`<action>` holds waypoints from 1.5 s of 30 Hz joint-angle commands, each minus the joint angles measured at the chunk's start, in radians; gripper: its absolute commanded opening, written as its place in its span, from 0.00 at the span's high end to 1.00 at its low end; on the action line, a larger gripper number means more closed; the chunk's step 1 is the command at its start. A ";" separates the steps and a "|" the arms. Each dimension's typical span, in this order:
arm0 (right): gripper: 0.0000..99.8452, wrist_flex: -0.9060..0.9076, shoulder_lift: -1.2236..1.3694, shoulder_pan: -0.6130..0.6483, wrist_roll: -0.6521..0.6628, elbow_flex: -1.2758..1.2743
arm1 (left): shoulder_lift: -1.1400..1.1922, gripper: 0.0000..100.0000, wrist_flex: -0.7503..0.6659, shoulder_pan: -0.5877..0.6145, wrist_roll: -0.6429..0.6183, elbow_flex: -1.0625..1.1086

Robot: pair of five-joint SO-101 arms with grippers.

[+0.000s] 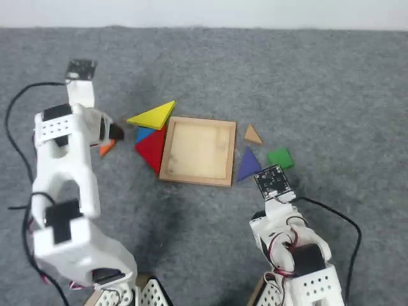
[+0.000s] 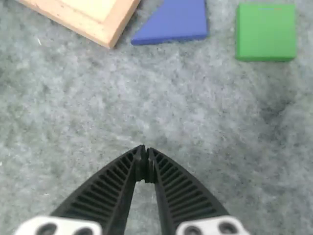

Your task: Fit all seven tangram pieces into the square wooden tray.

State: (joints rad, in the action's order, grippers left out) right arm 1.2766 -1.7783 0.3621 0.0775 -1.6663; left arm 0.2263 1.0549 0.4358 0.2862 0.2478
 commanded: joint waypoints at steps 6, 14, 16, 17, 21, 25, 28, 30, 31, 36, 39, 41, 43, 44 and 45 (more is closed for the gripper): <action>0.99 -0.025 -0.021 -0.027 0.006 -0.017 | 0.091 0.71 0.011 0.014 0.046 -0.073; 0.99 -0.027 -0.021 -0.027 0.008 -0.017 | 0.084 0.71 0.028 0.008 -0.087 -0.079; 0.99 -0.027 -0.021 -0.027 0.008 -0.017 | 0.068 0.71 0.087 -0.011 -0.110 -0.119; 0.99 -0.027 -0.021 -0.027 0.008 -0.017 | 0.052 0.71 0.129 -0.023 -0.126 -0.142; 0.99 -0.027 -0.021 -0.027 0.008 -0.017 | -0.048 0.71 0.264 -0.101 -0.141 -0.231; 0.99 -0.027 -0.021 -0.027 0.008 -0.017 | -0.109 0.71 0.305 -0.229 -0.038 -0.271; 0.99 -0.027 -0.021 -0.027 0.008 -0.017 | -0.098 0.70 0.272 -0.305 0.068 -0.288; 0.99 -0.027 -0.021 -0.027 0.008 -0.017 | -0.071 0.70 0.215 -0.316 0.124 -0.303; 0.99 -0.027 -0.021 -0.027 0.008 -0.017 | -0.051 0.70 0.192 -0.316 0.149 -0.317; 0.99 -0.027 -0.021 -0.027 0.008 -0.017 | 0.104 0.70 0.166 -0.310 0.308 -0.423; 0.99 -0.027 -0.021 -0.027 0.008 -0.017 | 0.226 0.70 0.167 -0.315 0.358 -0.499; 0.99 -0.027 -0.021 -0.027 0.008 -0.017 | 0.310 0.70 0.169 -0.316 0.371 -0.558; 0.99 -0.027 -0.021 -0.027 0.008 -0.017 | 0.393 0.70 0.186 -0.313 0.371 -0.630; 0.99 -0.027 -0.021 -0.027 0.008 -0.017 | 0.436 0.70 0.195 -0.311 0.371 -0.671; 0.99 -0.027 -0.021 -0.027 0.008 -0.017 | 0.480 0.70 0.212 -0.310 0.371 -0.717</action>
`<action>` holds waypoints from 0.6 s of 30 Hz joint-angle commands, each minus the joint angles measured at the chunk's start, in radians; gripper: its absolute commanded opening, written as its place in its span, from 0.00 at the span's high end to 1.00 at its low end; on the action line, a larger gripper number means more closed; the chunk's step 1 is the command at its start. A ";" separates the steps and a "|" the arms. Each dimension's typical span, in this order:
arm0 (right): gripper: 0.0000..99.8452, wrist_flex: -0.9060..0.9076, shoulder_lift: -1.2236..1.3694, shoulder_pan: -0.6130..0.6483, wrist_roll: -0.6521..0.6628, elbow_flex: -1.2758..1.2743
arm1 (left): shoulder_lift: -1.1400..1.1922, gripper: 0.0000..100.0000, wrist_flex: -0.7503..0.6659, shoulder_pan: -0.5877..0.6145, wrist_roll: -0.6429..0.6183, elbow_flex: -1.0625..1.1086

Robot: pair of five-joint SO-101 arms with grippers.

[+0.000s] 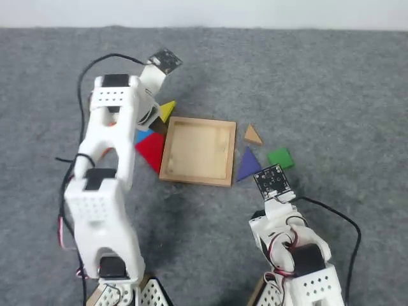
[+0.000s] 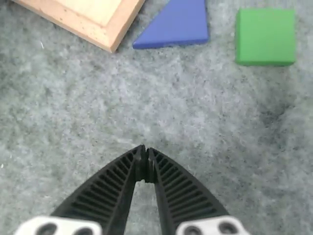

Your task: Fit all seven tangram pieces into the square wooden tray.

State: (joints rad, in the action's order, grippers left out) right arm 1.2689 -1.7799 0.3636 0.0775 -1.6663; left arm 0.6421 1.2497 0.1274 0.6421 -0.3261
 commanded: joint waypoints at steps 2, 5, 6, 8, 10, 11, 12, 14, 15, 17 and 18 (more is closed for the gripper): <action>0.99 -0.019 -0.019 -0.028 0.008 -0.017 | 0.146 0.70 0.054 -0.002 0.015 -0.243; 0.99 -0.019 -0.019 -0.028 0.008 -0.017 | 0.269 0.70 0.118 -0.002 0.015 -0.417; 0.99 -0.019 -0.019 -0.028 0.008 -0.017 | 0.310 0.70 0.141 -0.002 0.015 -0.478; 0.99 -0.019 -0.019 -0.028 0.008 -0.017 | 0.387 0.70 0.183 -0.002 0.017 -0.602; 0.99 -0.019 -0.019 -0.028 0.008 -0.017 | 0.463 0.70 0.224 -0.002 0.035 -0.722; 0.99 -0.019 -0.019 -0.028 0.008 -0.017 | 0.503 0.70 0.249 -0.002 0.063 -0.779; 0.99 -0.019 -0.019 -0.028 0.008 -0.017 | 0.539 0.71 0.276 -0.002 0.091 -0.831; 0.99 -0.019 -0.019 -0.028 0.008 -0.017 | 0.611 0.71 0.328 -0.002 0.137 -0.934; 0.99 -0.019 -0.019 -0.028 0.008 -0.017 | 0.643 0.71 0.354 -0.002 0.149 -0.983; 0.99 -0.019 -0.019 -0.028 0.008 -0.017 | 0.704 0.74 0.404 -0.006 0.167 -1.084; 0.99 -0.019 -0.019 -0.028 0.008 -0.017 | 0.732 0.76 0.425 -0.008 0.183 -1.132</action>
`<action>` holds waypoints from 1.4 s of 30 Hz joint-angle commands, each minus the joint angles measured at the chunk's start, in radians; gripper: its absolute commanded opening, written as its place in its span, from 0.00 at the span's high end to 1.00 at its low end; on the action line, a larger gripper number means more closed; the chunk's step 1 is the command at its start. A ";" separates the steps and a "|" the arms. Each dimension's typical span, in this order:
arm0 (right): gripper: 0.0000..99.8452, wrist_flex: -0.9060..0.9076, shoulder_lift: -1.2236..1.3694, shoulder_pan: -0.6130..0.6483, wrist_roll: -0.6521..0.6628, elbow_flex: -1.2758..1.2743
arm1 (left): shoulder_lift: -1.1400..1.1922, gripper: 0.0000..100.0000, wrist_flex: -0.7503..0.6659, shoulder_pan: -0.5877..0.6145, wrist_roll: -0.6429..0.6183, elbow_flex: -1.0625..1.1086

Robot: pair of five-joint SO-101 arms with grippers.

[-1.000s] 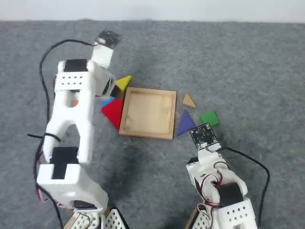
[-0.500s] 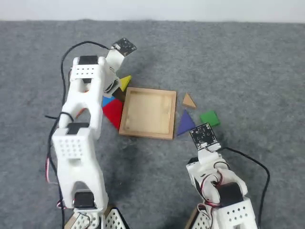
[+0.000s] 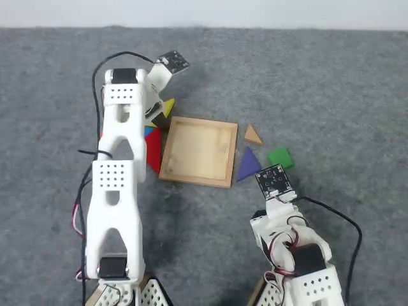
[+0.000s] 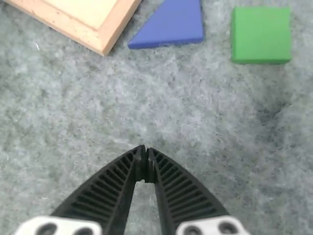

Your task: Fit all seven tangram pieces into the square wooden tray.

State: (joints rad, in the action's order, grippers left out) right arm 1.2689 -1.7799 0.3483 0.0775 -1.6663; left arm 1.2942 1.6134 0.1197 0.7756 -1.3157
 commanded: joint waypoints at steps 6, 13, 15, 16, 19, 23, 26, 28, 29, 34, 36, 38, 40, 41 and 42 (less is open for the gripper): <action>0.99 -0.019 -0.019 -0.013 0.008 -0.017 | 0.204 0.86 0.141 0.000 0.155 -0.366; 0.99 -0.019 -0.019 -0.013 0.008 -0.017 | 0.206 0.92 0.141 0.000 0.201 -0.363; 0.99 -0.019 -0.019 -0.013 0.008 -0.017 | 0.201 0.92 0.141 0.000 0.201 -0.363; 0.99 -0.019 -0.019 -0.013 0.008 -0.017 | 0.193 0.92 0.141 0.000 0.201 -0.363; 0.99 -0.019 -0.019 -0.013 0.008 -0.017 | 0.155 0.92 0.143 0.006 0.201 -0.361; 0.99 -0.019 -0.019 -0.013 0.008 -0.017 | 0.115 0.93 0.143 0.005 0.201 -0.358; 0.99 -0.019 -0.019 -0.013 0.008 -0.017 | 0.095 0.98 0.143 -0.003 0.196 -0.357; 0.99 -0.019 -0.019 -0.013 0.008 -0.017 | 0.094 0.98 0.143 -0.009 0.193 -0.360; 0.99 -0.019 -0.019 -0.013 0.008 -0.017 | 0.094 0.98 0.143 -0.011 0.178 -0.360; 0.99 -0.019 -0.019 -0.013 0.008 -0.017 | 0.044 0.99 0.143 -0.011 0.077 -0.358; 0.99 -0.019 -0.019 -0.013 0.008 -0.017 | 0.018 0.99 0.143 -0.012 -0.003 -0.358; 0.99 -0.019 -0.019 -0.013 0.008 -0.017 | -0.015 0.99 0.143 -0.011 -0.098 -0.357; 0.99 -0.019 -0.019 -0.013 0.008 -0.017 | -0.051 0.99 0.144 -0.005 -0.187 -0.357; 0.99 -0.019 -0.019 -0.013 0.008 -0.017 | -0.071 0.99 0.144 -0.003 -0.226 -0.355; 0.99 -0.019 -0.019 -0.013 0.008 -0.017 | -0.089 0.99 0.146 -0.003 -0.267 -0.355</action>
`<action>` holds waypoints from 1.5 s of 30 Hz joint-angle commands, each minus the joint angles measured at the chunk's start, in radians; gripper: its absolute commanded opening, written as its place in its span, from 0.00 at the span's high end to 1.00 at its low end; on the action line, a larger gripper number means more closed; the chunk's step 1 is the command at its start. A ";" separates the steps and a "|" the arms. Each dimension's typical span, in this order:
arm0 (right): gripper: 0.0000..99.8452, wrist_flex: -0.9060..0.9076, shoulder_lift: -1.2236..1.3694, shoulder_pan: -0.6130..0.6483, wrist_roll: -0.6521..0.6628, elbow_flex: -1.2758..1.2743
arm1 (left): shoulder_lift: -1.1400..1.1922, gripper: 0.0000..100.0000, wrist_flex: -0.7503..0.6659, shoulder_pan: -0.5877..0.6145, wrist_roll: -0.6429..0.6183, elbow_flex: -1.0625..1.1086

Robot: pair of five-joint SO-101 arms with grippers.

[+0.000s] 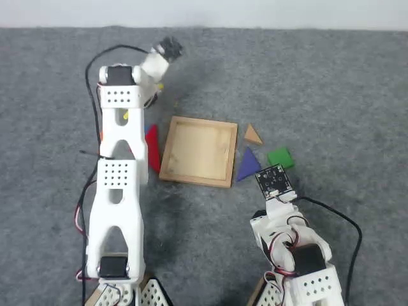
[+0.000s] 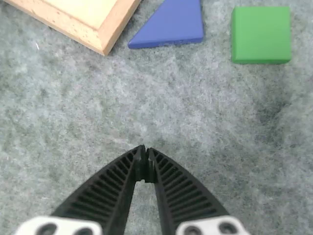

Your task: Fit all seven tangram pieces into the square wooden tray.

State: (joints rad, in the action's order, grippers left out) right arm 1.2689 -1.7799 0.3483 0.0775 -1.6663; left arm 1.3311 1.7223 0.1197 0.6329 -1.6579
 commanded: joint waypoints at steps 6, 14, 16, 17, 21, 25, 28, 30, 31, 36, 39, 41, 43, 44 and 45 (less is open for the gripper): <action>0.99 -0.019 -0.019 -0.013 0.008 -0.017 | -0.351 0.99 0.040 -0.014 -0.473 0.226; 0.99 -0.019 -0.019 -0.015 0.008 -0.017 | -0.936 0.99 0.028 -0.141 -0.669 1.101; 0.99 -0.022 -0.019 -0.015 0.008 -0.017 | -1.069 0.99 -0.003 -0.181 -0.681 1.260; 0.99 -0.027 -0.019 -0.015 0.008 -0.017 | -1.129 0.99 -0.031 -0.193 -0.683 1.336; 0.99 -0.028 -0.019 -0.015 0.008 -0.017 | -1.327 0.99 -0.150 -0.245 -0.687 1.638; 0.99 -0.028 -0.019 -0.016 0.008 -0.017 | -1.442 0.99 -0.376 -0.284 -0.689 1.933; 0.99 -0.028 -0.019 -0.016 0.008 -0.017 | -1.478 0.99 -0.568 -0.298 -0.727 2.100; 0.99 -0.028 -0.019 -0.016 0.008 -0.017 | -1.490 0.99 -0.703 -0.292 -0.758 2.176; 0.99 -0.028 -0.019 -0.016 0.008 -0.017 | -1.491 0.99 -0.760 -0.282 -0.758 2.204; 0.99 -0.028 -0.018 -0.016 0.008 -0.017 | -1.491 0.99 -0.825 -0.265 -0.764 2.236; 0.99 -0.028 -0.018 -0.016 0.008 -0.017 | -1.488 0.99 -0.881 -0.265 -0.758 2.241; 0.99 -0.028 -0.018 -0.016 0.008 -0.017 | -1.482 0.99 -0.899 -0.264 -0.750 2.242; 0.99 -0.028 -0.018 -0.016 0.008 -0.017 | -1.482 0.99 -0.899 -0.264 -0.700 2.242; 0.99 -0.028 -0.018 -0.016 0.008 -0.017 | -1.481 0.99 -0.908 -0.264 -0.675 2.246; 0.99 -0.028 -0.018 -0.016 0.008 -0.017 | -1.478 0.99 -0.918 -0.264 -0.658 2.256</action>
State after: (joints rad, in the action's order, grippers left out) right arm 1.2643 -1.7799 0.3483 0.0775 -1.6663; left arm -0.1036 0.8462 -0.1519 -0.0867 0.5900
